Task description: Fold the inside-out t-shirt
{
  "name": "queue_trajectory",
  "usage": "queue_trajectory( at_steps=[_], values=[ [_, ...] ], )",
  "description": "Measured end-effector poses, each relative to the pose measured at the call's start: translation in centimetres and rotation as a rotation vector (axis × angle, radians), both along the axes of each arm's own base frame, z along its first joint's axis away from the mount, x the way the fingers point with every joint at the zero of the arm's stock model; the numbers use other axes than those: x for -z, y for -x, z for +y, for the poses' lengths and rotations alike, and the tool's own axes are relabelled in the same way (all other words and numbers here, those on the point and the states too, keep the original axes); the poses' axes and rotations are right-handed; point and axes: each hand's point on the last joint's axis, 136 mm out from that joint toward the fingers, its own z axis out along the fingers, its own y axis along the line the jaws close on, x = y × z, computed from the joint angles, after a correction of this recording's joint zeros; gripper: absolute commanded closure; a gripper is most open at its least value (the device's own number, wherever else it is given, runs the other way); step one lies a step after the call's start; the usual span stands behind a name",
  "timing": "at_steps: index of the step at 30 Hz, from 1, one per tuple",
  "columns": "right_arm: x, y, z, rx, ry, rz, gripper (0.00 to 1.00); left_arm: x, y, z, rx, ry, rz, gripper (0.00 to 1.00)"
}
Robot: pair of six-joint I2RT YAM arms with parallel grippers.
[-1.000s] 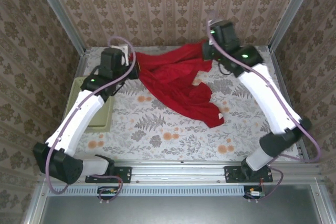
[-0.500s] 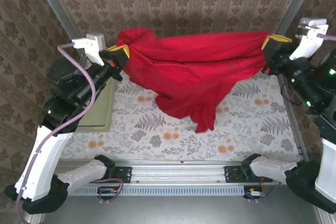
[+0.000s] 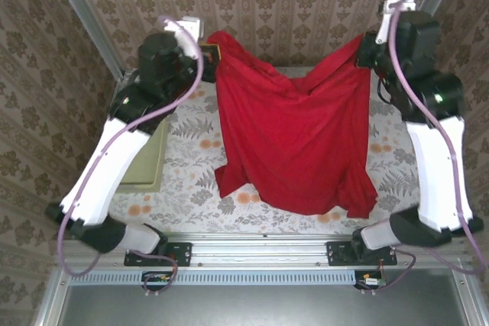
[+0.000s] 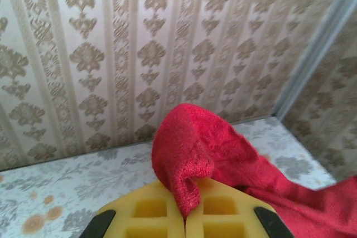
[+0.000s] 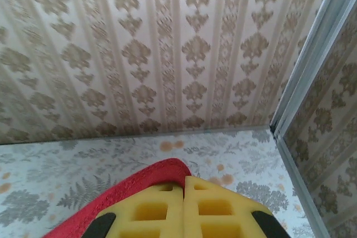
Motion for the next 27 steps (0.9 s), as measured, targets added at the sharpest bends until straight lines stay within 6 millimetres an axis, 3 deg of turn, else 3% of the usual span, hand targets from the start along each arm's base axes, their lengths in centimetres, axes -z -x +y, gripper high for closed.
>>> queue_trajectory(
  at_steps=[3, 6, 8, 11, 13, 16, 21, 24, 27],
  values=[
    [1.4, -4.2, -1.0, 0.011, -0.050, 0.032, 1.00, 1.1, -4.7, 0.0, -0.062, -0.024, 0.035, 1.00],
    [-0.5, -7.7, -2.7, 0.025, -0.135, -0.044, 1.00, 0.2, -9.3, 0.7, -0.099, 0.008, 0.023, 1.00],
    [-2.6, -8.8, -4.4, 0.029, -0.207, -0.127, 1.00, -1.1, -11.6, 1.6, -0.105, 0.056, -0.003, 1.00],
    [-5.2, -8.5, -6.1, 0.013, -0.297, -0.224, 1.00, -3.7, -12.9, 3.0, -0.094, 0.119, -0.065, 1.00],
    [-6.9, -7.8, -6.7, -0.003, -0.336, -0.283, 1.00, -5.5, -12.5, 3.6, -0.080, 0.142, -0.109, 1.00],
    [-9.2, -6.4, -5.7, -0.070, -0.377, -0.347, 1.00, -8.3, -10.2, 3.7, -0.039, 0.170, -0.180, 1.00],
    [-10.7, -4.0, -3.7, -0.163, -0.402, -0.369, 1.00, -8.9, -4.4, 5.0, -0.001, 0.182, -0.248, 1.00],
    [-8.2, -3.2, -2.9, -0.177, -0.421, -0.294, 1.00, -7.0, -1.9, 5.6, 0.019, 0.189, -0.263, 1.00],
    [-2.3, -2.9, -1.7, -0.194, -0.462, -0.160, 1.00, -1.8, -1.1, 5.7, 0.028, 0.181, -0.194, 1.00]
  ],
)
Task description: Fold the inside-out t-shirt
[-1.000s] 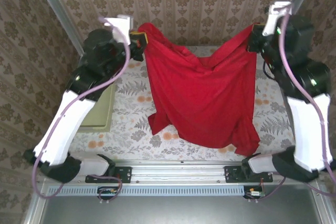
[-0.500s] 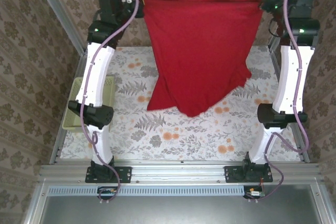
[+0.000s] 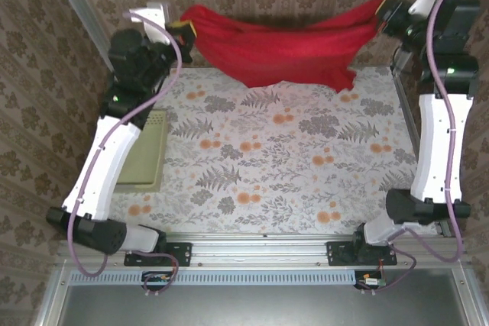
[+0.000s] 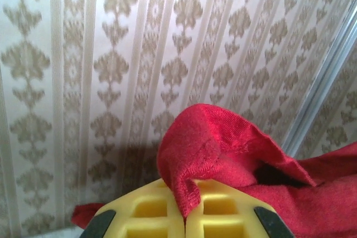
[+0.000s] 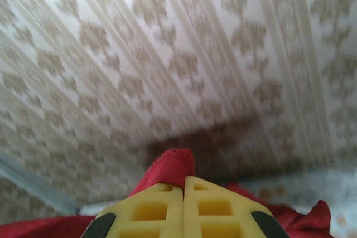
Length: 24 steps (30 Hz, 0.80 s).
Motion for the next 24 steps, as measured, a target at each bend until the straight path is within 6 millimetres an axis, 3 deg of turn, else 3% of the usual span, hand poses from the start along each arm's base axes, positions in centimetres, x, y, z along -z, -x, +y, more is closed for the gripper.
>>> queue_trajectory(
  at_steps=[4, 7, 9, 11, 13, 16, 19, 24],
  values=[
    [12.6, 1.3, 3.1, -0.076, -0.035, 0.256, 1.00, 12.7, 1.0, -0.2, 0.012, -0.040, 0.245, 1.00],
    [23.2, 4.1, 6.6, -0.158, -0.036, 0.483, 1.00, 23.0, 4.1, -0.5, 0.024, -0.093, 0.478, 1.00],
    [29.9, 6.8, 8.5, -0.202, -0.024, 0.642, 1.00, 28.6, 7.1, -0.4, 0.028, -0.131, 0.622, 1.00],
    [35.1, 9.7, 9.3, -0.218, -0.018, 0.779, 1.00, 32.4, 9.8, -0.2, 0.034, -0.152, 0.727, 1.00],
    [39.6, 12.9, 8.7, -0.181, -0.022, 0.908, 1.00, 35.4, 12.3, -0.3, 0.041, -0.173, 0.810, 1.00],
    [42.5, 16.2, 7.7, -0.114, -0.045, 0.983, 1.00, 39.2, 15.1, -0.4, 0.051, -0.222, 0.914, 1.00],
    [42.5, 17.6, 7.1, -0.064, -0.076, 0.959, 1.00, 41.3, 16.5, -0.4, 0.042, -0.257, 0.987, 1.00],
    [41.0, 17.4, 6.7, -0.021, -0.106, 0.904, 1.00, 41.2, 16.5, -0.2, 0.016, -0.252, 0.995, 1.00]
  ],
)
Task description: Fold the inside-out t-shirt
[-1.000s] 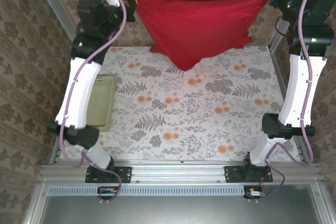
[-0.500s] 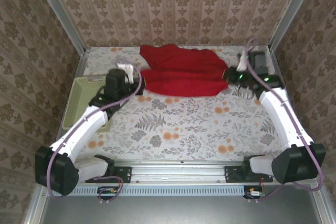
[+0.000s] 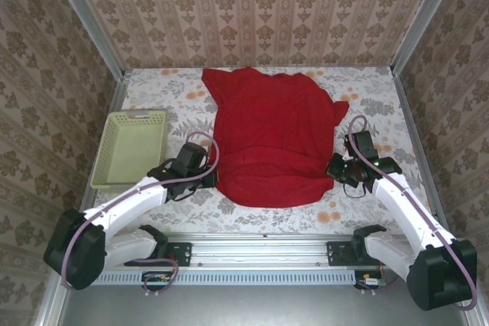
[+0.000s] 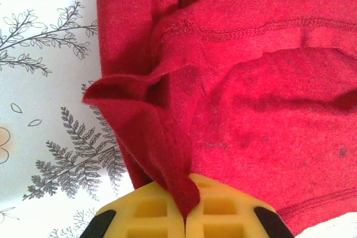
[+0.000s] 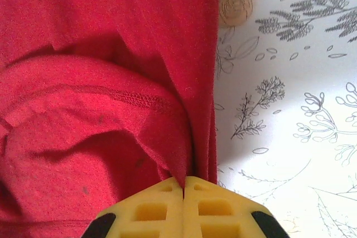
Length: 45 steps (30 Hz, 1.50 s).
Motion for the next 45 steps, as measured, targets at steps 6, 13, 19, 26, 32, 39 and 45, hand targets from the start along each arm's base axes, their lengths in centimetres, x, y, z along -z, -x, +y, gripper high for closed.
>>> queue_trajectory(
  at_steps=[6, 13, 19, 26, 32, 39, 45],
  values=[
    [-8.1, -2.4, -0.3, -0.002, 0.022, -0.167, 1.00, -7.5, -1.4, 0.0, -0.024, 0.076, -0.186, 1.00],
    [-24.5, -1.0, -0.9, -0.024, 0.027, -0.567, 1.00, -22.2, 1.0, 1.5, 0.044, 0.278, -0.588, 1.00],
    [-31.1, 0.7, -1.1, -0.043, 0.032, -0.707, 1.00, -28.6, 2.3, 1.6, 0.101, 0.335, -0.725, 1.00],
    [-27.4, -6.6, -1.9, -0.025, 0.119, -0.535, 1.00, -26.1, -6.0, -0.6, 0.047, 0.161, -0.583, 1.00],
    [-25.5, -17.4, -4.0, 0.022, 0.200, -0.460, 1.00, -25.6, -17.8, 0.3, -0.101, 0.077, -0.495, 1.00],
    [-34.7, -24.9, -7.9, 0.125, 0.172, -0.718, 1.00, -33.2, -28.2, 0.6, -0.161, 0.197, -0.629, 1.00],
    [-49.9, -21.7, -8.8, 0.148, 0.114, -1.144, 1.00, -45.6, -25.5, 0.4, -0.090, 0.323, -0.935, 1.00]
  ],
)
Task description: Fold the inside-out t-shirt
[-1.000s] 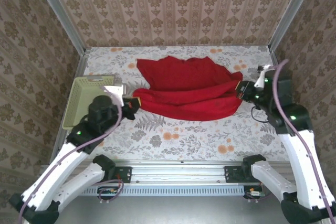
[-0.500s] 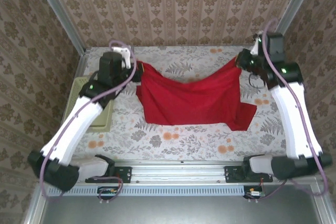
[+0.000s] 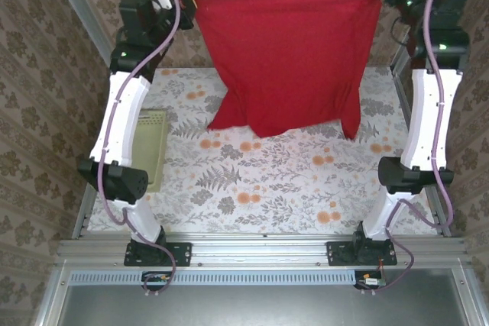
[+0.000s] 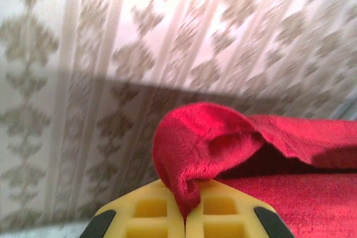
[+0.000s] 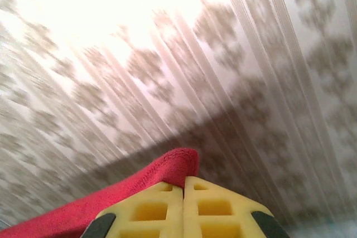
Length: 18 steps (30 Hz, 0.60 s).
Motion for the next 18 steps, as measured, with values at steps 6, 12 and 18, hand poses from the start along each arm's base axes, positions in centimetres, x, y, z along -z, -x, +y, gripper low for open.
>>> queue_trajectory(
  at_steps=[6, 12, 18],
  values=[
    [-4.7, 4.8, 2.7, -0.110, 0.027, -0.138, 1.00, -4.0, 10.2, 1.0, -0.022, -0.057, -0.223, 1.00],
    [8.7, 4.2, 5.6, -0.200, 0.025, 0.162, 0.97, 4.1, 14.7, 0.0, 0.026, -0.143, -0.166, 1.00],
    [31.8, 8.2, 7.0, -0.247, -0.058, 0.635, 0.98, 25.1, 17.9, -3.2, 0.148, -0.302, 0.254, 1.00]
  ],
)
